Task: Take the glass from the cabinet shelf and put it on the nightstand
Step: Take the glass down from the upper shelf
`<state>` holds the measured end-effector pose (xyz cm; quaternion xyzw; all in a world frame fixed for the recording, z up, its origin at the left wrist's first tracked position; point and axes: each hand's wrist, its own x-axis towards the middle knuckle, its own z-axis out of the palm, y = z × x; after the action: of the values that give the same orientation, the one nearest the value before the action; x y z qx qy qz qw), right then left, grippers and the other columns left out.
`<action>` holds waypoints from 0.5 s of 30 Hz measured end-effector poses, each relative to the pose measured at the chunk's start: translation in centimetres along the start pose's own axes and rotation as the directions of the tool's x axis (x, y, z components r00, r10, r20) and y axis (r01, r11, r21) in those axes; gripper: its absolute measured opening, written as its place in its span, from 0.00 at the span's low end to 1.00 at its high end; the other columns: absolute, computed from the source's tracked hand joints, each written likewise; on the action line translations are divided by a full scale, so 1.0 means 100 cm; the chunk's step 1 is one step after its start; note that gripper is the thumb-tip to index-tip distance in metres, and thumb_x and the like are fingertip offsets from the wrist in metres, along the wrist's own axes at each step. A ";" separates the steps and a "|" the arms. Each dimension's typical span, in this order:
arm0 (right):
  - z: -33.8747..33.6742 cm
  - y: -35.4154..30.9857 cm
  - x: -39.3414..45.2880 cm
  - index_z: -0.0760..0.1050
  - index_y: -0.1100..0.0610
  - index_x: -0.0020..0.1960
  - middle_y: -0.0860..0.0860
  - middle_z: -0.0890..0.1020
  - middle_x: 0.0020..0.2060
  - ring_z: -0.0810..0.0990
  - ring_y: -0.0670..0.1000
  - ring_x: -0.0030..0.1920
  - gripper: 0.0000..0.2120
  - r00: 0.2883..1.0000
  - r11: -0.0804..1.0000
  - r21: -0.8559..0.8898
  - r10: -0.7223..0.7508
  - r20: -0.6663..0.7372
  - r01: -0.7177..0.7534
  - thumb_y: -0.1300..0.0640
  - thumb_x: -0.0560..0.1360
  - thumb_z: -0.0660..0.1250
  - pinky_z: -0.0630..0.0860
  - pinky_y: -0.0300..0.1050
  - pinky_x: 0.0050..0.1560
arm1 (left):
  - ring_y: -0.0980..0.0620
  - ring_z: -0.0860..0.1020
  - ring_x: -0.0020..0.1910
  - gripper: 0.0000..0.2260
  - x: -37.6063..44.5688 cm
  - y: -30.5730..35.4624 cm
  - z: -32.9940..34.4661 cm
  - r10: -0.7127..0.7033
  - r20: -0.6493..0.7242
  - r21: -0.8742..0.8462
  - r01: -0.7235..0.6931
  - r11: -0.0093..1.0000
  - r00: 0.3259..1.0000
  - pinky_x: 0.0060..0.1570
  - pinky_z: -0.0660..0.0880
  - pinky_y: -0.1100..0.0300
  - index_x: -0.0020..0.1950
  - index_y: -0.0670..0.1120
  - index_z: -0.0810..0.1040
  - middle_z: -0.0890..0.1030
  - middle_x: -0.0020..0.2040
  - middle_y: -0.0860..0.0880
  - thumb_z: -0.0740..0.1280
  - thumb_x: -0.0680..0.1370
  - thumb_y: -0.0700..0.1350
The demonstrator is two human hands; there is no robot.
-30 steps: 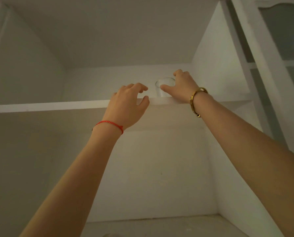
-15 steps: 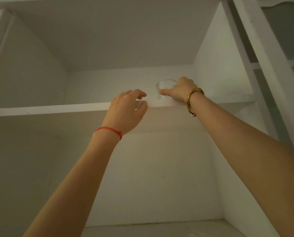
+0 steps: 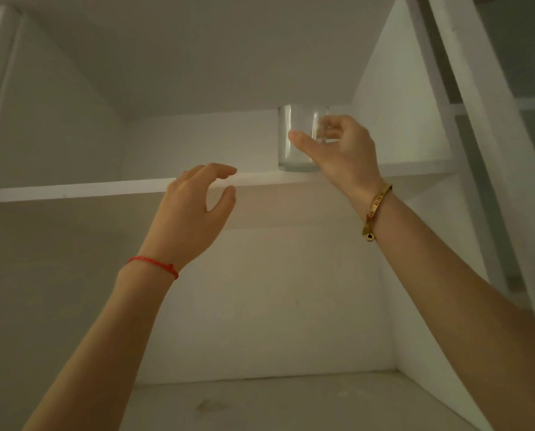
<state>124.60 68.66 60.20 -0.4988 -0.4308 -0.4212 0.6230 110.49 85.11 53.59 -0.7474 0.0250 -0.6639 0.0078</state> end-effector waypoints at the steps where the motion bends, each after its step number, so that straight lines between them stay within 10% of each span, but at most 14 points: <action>1: -0.002 -0.004 -0.007 0.77 0.58 0.58 0.43 0.81 0.49 0.79 0.42 0.52 0.29 1.000 1.000 0.018 -0.010 -0.003 0.010 0.39 0.66 0.75 0.72 0.30 0.47 | 0.52 0.75 0.61 0.13 -0.006 0.001 -0.005 -0.002 0.004 0.008 0.002 1.000 1.000 0.60 0.66 0.62 0.63 0.50 0.77 0.79 0.57 0.55 0.62 0.78 0.47; 7: -0.014 -0.012 -0.058 0.80 0.59 0.51 0.42 0.82 0.45 0.80 0.41 0.49 0.26 0.988 0.995 0.061 0.068 0.135 -0.077 0.39 0.65 0.75 0.76 0.39 0.51 | 0.60 0.73 0.60 0.14 -0.040 0.007 -0.028 -0.025 0.068 0.028 0.023 0.999 0.997 0.57 0.61 0.76 0.63 0.50 0.77 0.75 0.57 0.60 0.62 0.79 0.48; 15: -0.031 0.017 -0.170 0.78 0.50 0.54 0.41 0.82 0.48 0.81 0.41 0.44 0.23 0.918 0.960 0.042 0.250 0.308 -0.276 0.41 0.64 0.76 0.76 0.30 0.40 | 0.60 0.77 0.53 0.14 -0.124 0.018 -0.038 -0.085 0.240 0.042 0.077 0.996 0.967 0.58 0.67 0.65 0.64 0.50 0.77 0.79 0.59 0.56 0.63 0.79 0.48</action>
<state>121.93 67.49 43.06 -0.5833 -0.4667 -0.2343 0.6221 105.22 84.02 41.65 -0.8228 -0.0174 -0.5681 -0.0041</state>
